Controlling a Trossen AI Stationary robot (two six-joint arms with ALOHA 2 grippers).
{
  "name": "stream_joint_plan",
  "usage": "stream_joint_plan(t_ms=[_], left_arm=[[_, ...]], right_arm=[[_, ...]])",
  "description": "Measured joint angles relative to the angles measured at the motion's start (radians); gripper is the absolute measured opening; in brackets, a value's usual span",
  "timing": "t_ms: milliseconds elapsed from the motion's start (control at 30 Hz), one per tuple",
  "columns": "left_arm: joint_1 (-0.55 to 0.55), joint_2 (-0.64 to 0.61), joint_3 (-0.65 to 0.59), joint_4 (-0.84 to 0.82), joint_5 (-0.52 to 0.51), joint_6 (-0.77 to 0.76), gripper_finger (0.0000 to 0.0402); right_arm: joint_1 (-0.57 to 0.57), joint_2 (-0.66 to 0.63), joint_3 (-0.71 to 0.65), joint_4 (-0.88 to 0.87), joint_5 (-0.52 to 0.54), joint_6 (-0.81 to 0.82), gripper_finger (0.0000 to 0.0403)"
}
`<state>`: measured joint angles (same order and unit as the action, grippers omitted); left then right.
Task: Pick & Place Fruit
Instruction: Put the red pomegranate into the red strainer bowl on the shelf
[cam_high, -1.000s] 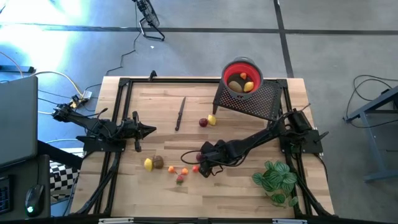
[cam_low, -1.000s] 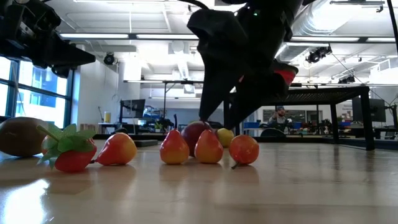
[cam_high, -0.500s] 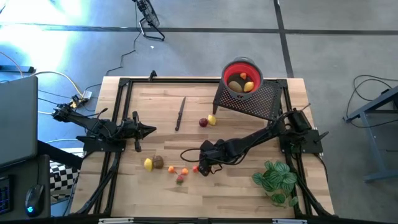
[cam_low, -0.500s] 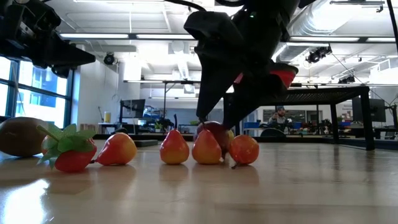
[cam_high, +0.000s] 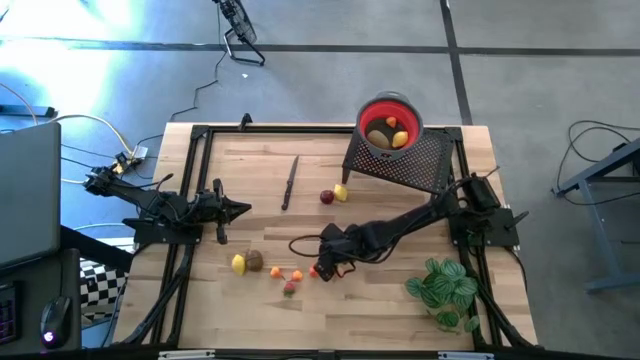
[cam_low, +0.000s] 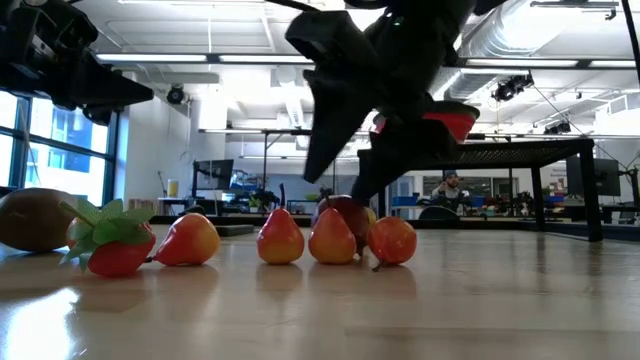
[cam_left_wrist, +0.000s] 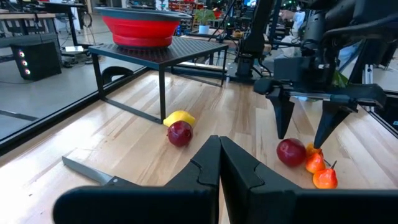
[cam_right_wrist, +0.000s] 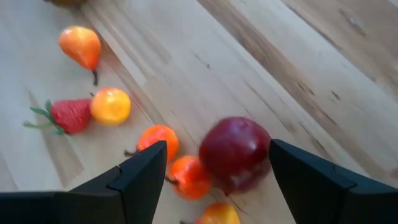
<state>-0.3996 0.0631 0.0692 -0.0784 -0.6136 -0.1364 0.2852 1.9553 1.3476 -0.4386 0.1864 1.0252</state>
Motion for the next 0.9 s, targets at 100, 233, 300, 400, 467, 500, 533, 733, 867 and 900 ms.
stream_joint_plan(t_ms=[100, 233, 300, 400, 467, 500, 533, 733, 867, 900], left_arm=[[0.000, 0.000, 0.000, -0.001, 0.000, 0.000, 0.0000], [0.000, 0.000, 0.002, -0.008, 0.000, 0.000, 0.0000], [0.000, 0.000, 0.002, -0.010, 0.000, 0.000, 0.0000], [0.000, 0.000, 0.002, -0.017, 0.000, 0.000, 0.0000], [0.000, 0.000, 0.002, -0.023, 0.000, 0.000, 0.0000], [0.000, 0.000, 0.002, -0.025, 0.000, 0.000, 0.0000], [0.000, 0.000, 0.002, -0.026, 0.000, -0.001, 0.0000], [0.000, 0.000, 0.002, -0.027, -0.001, -0.001, 0.0000], [0.000, 0.000, 0.002, -0.031, -0.001, -0.002, 0.0000], [0.000, 0.000, 0.001, -0.032, 0.000, -0.003, 0.0000]], right_arm=[[-0.012, 0.000, 0.000, -0.002, -0.005, 0.000, 0.0275], [-0.024, 0.000, 0.000, -0.020, -0.013, 0.000, 0.0275], [-0.027, 0.000, 0.000, -0.026, -0.014, 0.000, 0.0275], [-0.026, 0.000, 0.000, -0.025, -0.013, -0.003, 0.0275], [-0.026, 0.000, 0.000, -0.025, -0.013, -0.008, 0.0275], [-0.026, 0.000, 0.000, -0.025, -0.014, -0.008, 0.0275], [-0.026, 0.000, 0.000, -0.025, -0.014, -0.008, 0.0275], [-0.025, 0.039, -0.001, -0.007, -0.033, -0.037, 0.0275], [-0.025, 0.060, -0.003, 0.006, -0.031, -0.060, 0.0275], [-0.025, 0.061, -0.001, 0.022, -0.032, -0.060, 0.0275]])
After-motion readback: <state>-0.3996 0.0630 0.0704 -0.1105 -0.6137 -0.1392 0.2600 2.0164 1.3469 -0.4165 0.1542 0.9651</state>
